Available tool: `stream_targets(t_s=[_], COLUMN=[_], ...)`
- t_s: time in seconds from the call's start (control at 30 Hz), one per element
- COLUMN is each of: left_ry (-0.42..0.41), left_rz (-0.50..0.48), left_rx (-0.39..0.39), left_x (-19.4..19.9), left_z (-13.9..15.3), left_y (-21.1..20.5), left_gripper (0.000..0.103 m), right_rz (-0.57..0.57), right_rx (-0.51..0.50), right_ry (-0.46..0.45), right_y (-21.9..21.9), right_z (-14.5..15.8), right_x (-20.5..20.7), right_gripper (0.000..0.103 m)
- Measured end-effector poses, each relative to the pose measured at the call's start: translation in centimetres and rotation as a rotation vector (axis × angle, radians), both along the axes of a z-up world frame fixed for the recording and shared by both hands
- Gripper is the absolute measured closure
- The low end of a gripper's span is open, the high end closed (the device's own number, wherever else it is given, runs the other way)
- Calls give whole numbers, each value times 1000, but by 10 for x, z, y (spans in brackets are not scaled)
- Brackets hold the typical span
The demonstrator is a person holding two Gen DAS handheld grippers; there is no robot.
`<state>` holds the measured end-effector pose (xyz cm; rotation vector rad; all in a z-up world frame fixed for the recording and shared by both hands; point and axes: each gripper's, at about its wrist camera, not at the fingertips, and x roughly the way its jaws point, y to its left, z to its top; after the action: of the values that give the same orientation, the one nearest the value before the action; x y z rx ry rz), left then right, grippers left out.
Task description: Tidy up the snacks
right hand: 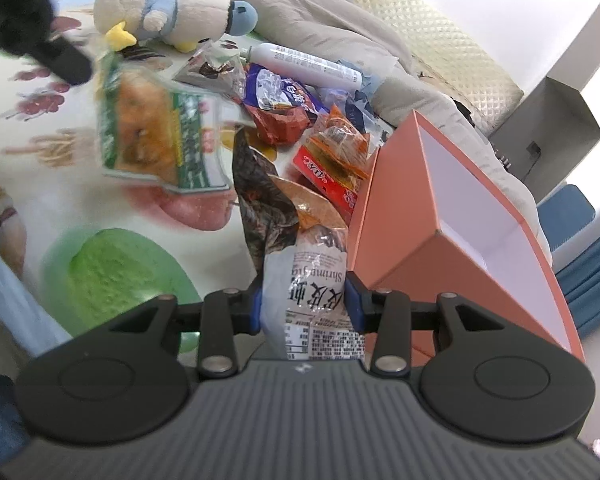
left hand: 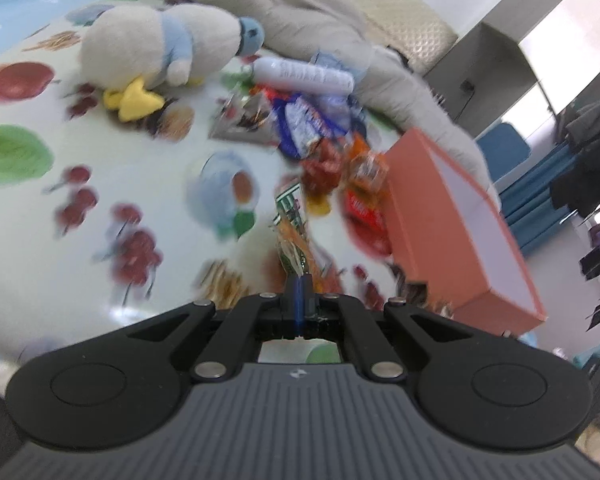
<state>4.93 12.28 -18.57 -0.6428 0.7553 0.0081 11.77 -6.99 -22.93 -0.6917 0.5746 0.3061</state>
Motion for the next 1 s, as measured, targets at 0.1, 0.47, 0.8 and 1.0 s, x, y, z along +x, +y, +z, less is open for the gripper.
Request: stream_targets(t_s=[0.1, 0.47, 0.8, 1.0], left_ry=[45, 187, 151, 175], left_rz=[-7, -76, -156, -307], left_rx=[1, 127, 268, 389], left_x=[-7, -24, -9, 26], left_z=[-6, -11, 18, 8], left_y=[-2, -8, -6, -32], left_gripper=[102, 24, 12, 8], right_rz=[5, 20, 36, 33], right_rx=[15, 156, 459, 441], right_ry=[5, 22, 153, 192], right_y=[0, -8, -39, -54], right_z=[-3, 3, 25, 20], right_x=[-3, -7, 9, 25], right_gripper=[59, 14, 14, 19])
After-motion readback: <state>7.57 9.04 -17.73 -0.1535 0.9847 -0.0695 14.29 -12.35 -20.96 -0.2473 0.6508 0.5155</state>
